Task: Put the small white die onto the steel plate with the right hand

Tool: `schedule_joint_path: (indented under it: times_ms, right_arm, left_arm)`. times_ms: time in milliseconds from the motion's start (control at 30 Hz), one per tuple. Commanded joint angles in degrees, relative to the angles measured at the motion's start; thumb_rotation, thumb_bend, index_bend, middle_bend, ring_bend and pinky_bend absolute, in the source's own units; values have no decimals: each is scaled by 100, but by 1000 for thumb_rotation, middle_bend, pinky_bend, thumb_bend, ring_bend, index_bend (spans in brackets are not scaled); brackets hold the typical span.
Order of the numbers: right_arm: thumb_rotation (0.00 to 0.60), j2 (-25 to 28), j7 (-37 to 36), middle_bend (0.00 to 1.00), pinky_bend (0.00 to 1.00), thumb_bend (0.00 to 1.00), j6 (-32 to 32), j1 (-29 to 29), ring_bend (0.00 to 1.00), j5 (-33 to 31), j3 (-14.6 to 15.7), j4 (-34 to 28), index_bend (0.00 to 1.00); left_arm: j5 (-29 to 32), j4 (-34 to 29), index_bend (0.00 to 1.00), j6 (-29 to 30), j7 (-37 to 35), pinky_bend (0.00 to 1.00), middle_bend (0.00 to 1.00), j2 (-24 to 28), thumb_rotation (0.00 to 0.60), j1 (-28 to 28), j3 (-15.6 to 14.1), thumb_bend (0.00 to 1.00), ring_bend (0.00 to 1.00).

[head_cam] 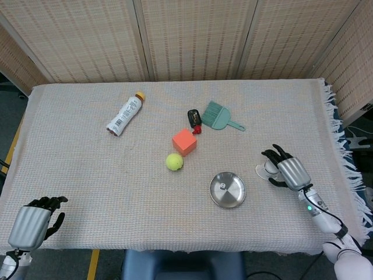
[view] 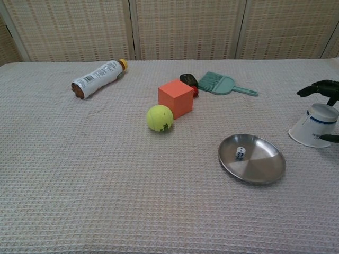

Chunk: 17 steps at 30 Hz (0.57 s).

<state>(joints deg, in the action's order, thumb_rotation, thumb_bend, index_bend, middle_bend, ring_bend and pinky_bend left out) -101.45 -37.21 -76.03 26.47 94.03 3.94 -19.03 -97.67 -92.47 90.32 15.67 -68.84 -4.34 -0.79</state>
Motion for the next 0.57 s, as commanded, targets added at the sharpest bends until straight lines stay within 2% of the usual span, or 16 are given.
schedule_joint_path:
  times_ms: [33,100,167,200,300,367,433,567]
  right_arm:
    - [600,387,461,10,148,46,-734,-171,0,113,11,-618,0]
    - [600,752,1066,0,120,39,-1068,-341,0,154,31,-1250,0]
    - [600,1195,1844,0,117,38,-1137,-525,0,130,71,-2056,0]
    - [600,1461,2284,0,115,38,-1089,-625,0,73,91,-2569,0]
    - [600,2435,3655,0,115,37,-745,-927,0,-341,125,-4692,0]
    - [600,2852,4098,0,116,36,-582,-943,0,-382,189,-5515,0]
    - [600,3073,4407,0,117,36,-528,-967,0,-415,180,-5978,0]
    - [600,3151,4631,0,117,36,-531,-1042,0,-392,159,-6241,0]
  left_arm:
    - [0,1,385,13,-10,618,504,4,600,6,1,392,461]
    - [1,-1,384,16,-19,618,504,5,600,9,-1,392,461]
    - [5,-4,384,4,-25,618,504,7,600,5,-3,391,461]
    - [7,-3,385,-5,-26,619,504,7,600,1,-2,391,461]
    - [24,12,384,-40,4,618,504,0,600,-10,-1,391,461]
    - [34,10,385,-45,17,619,505,-3,600,-8,-1,392,461]
    - [23,3,384,-35,17,619,505,-5,600,-9,0,392,461]
    - [7,21,384,-35,31,619,505,-18,600,-20,7,391,461]
